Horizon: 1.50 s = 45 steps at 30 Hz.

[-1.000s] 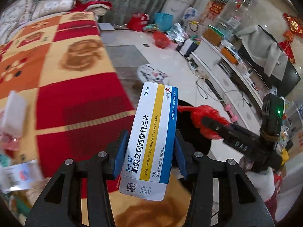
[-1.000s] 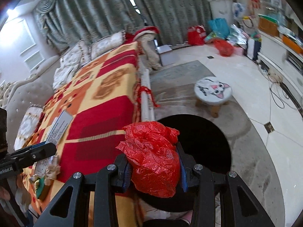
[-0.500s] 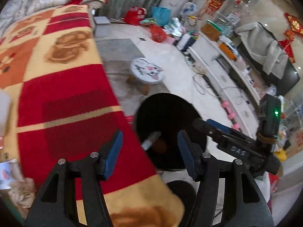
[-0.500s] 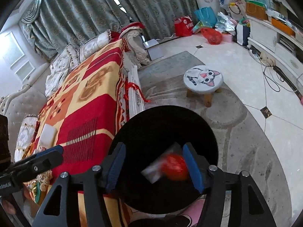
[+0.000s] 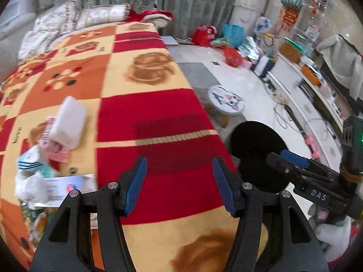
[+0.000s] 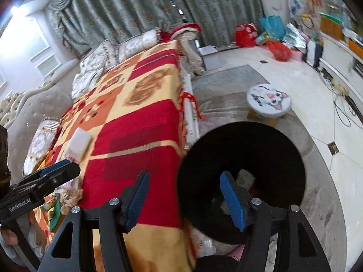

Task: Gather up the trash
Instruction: 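Move both open tools back to the trash pile, then grasp the green cracker packet with the left tool while the right tool grasps crumpled beige paper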

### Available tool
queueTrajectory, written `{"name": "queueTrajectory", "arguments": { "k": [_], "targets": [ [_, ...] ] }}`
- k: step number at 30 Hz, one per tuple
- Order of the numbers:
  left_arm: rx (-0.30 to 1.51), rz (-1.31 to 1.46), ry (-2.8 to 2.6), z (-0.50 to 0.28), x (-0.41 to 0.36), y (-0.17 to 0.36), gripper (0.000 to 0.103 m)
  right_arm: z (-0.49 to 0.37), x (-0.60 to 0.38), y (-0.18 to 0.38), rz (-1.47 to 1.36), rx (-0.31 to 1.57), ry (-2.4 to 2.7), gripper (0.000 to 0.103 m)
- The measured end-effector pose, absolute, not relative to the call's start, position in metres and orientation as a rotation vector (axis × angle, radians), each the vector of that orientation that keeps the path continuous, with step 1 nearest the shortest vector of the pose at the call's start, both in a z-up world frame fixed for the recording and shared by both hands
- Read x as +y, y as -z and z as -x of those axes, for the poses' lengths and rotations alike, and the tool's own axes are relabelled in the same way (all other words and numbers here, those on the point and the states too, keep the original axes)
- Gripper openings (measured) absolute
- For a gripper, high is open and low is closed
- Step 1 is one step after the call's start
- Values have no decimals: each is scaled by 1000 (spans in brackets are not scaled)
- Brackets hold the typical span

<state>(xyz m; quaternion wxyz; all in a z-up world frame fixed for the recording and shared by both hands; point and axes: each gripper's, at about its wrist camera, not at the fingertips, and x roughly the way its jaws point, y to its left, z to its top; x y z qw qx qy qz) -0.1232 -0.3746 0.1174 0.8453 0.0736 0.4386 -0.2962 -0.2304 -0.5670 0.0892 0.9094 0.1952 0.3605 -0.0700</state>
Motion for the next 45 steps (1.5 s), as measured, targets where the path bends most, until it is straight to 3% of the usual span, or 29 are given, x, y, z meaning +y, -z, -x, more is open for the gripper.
{"name": "queueTrajectory", "arguments": {
  "k": [22,35,45],
  "targets": [
    [882,-131,366,102,-199,-128,59,176,-418,-85,-281,839,-150,66],
    [992,-26,211,92,-88,-83,59,127,-344,-49,-226,928,-266,66],
    [1093,30,258,72,-92,-37,59,111,-334,-33,-206,972,-253,66]
  ]
}}
